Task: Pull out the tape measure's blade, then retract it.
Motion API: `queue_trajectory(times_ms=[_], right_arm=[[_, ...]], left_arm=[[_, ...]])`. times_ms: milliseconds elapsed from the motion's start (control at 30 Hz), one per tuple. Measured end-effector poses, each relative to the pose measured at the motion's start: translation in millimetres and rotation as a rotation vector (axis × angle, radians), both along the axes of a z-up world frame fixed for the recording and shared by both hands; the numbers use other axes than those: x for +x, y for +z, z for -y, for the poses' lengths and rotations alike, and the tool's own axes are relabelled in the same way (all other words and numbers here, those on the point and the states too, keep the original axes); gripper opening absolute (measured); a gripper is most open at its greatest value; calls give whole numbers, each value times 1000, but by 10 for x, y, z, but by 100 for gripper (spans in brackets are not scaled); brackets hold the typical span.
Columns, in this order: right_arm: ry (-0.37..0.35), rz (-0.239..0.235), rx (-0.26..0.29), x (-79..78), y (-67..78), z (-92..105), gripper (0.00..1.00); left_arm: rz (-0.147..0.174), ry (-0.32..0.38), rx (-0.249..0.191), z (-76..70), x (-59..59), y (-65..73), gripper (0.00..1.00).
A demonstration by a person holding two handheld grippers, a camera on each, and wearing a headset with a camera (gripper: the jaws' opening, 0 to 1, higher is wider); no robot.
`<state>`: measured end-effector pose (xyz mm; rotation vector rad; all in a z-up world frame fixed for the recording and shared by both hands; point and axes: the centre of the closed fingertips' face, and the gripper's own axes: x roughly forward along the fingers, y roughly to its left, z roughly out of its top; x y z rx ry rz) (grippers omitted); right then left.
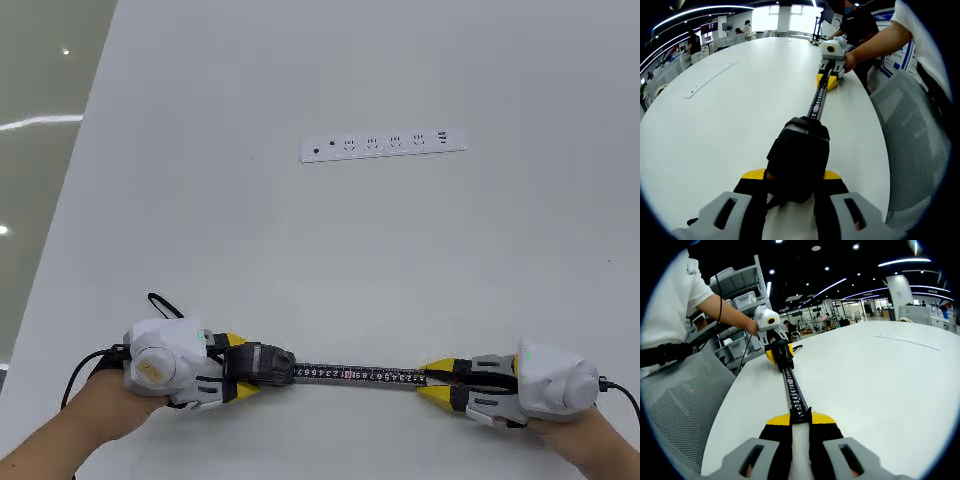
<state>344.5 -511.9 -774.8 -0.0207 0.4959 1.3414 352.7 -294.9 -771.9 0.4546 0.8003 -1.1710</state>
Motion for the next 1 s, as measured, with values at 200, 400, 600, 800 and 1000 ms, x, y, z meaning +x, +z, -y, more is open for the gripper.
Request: queue_trajectory(times_ms=[200,400,600,800,1000], right_arm=[[-5,-7,4,-14,29,46,9],[-7,-12,5,-23,-1,102,9],[-11,-19,7,-31,1,151,8],[-26,-40,15,-33,23,233,8],[-38,-44,16,-27,36,252,8]], left_arm=[[0,-2,0,3,1,0,32],[1,-5,2,11,-2,4,32],[1,-6,3,8,-4,1,32],[0,-5,2,14,-4,8,32],[0,-5,1,13,-5,2,32]])
